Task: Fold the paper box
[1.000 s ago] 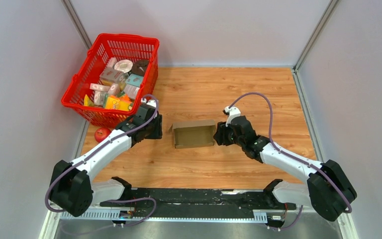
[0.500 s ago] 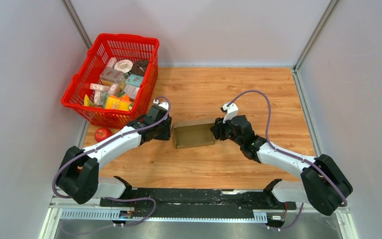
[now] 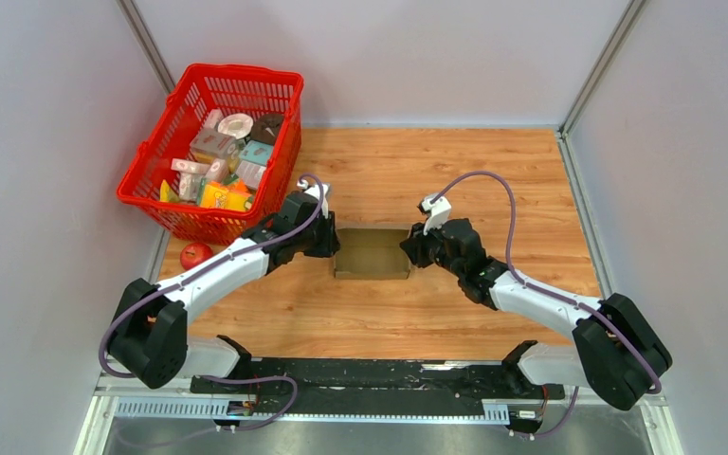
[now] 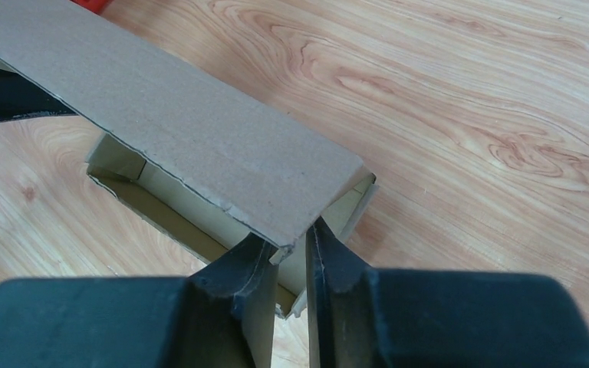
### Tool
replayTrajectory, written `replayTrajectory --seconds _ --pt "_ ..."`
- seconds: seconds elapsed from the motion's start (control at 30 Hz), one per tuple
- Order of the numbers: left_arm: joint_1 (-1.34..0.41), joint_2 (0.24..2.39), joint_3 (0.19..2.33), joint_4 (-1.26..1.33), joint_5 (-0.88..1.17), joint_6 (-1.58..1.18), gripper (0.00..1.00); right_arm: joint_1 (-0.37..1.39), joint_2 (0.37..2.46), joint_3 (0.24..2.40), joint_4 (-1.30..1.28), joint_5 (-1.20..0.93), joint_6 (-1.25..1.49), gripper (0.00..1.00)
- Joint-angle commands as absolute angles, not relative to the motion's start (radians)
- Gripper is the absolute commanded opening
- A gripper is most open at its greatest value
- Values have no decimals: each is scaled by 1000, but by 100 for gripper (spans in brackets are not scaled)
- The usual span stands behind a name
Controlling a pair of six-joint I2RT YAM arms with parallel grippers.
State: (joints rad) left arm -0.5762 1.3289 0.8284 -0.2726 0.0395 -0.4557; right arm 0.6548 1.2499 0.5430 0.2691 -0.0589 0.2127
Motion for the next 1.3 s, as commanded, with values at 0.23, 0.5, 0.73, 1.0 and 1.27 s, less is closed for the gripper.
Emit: replayTrajectory --seconds 0.23,0.5,0.73,1.0,1.27 --pt "-589 1350 802 -216 45 -494 33 675 1230 534 278 -2 225 19" --pt "-591 1339 719 -201 6 -500 33 764 1236 502 242 195 205 17" --pt "-591 1304 669 -190 3 -517 34 813 1184 451 221 333 271 20" --pt "-591 1151 586 -248 26 -537 66 822 1071 431 49 325 419 36" --pt "-591 927 558 -471 84 -528 70 822 767 478 -383 311 572 53"
